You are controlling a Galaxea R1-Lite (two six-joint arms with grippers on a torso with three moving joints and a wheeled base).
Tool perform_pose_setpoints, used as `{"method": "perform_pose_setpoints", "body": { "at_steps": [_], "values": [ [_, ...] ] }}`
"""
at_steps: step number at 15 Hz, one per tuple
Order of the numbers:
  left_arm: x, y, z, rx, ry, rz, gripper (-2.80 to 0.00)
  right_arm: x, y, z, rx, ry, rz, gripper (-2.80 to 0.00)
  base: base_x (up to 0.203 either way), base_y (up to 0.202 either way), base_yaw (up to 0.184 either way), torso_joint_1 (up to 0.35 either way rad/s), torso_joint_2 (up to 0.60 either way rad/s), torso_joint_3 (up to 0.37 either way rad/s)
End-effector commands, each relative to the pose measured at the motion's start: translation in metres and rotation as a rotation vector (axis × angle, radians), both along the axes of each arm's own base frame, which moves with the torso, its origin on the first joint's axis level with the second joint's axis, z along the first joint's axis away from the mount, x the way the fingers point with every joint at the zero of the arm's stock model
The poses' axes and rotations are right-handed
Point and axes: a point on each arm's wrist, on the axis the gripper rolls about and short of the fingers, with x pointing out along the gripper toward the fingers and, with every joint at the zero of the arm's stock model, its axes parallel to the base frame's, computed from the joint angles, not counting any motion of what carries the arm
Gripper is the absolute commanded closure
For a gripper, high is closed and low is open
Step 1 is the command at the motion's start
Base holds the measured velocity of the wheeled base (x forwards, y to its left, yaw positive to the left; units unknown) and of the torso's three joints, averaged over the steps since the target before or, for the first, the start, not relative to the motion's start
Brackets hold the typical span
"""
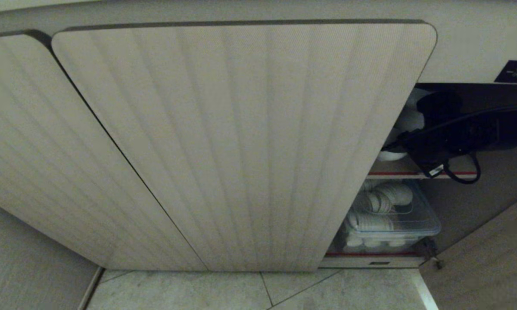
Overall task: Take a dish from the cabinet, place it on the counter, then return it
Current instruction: Put it back into the cabinet, then close the cabinet door
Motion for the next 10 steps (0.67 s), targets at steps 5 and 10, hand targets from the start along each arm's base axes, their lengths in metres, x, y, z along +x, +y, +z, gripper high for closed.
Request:
{"method": "perform_pose_setpoints", "body": {
  "at_steps": [5,10],
  "values": [
    [0.0,0.0,0.0,0.0,-0.001,0.0,0.0,-0.0001,-0.0007,-0.0009,-0.087,-0.021,0.015,-2.8,0.0,0.0,0.0,0.0,0.0,0.0],
    [0.0,0.0,0.0,0.0,-0.001,0.0,0.0,-0.004,-0.0013,0.0002,-0.157,-0.026,0.036,-2.8,0.0,0.0,0.0,0.0,0.0,0.0]
  ]
}}
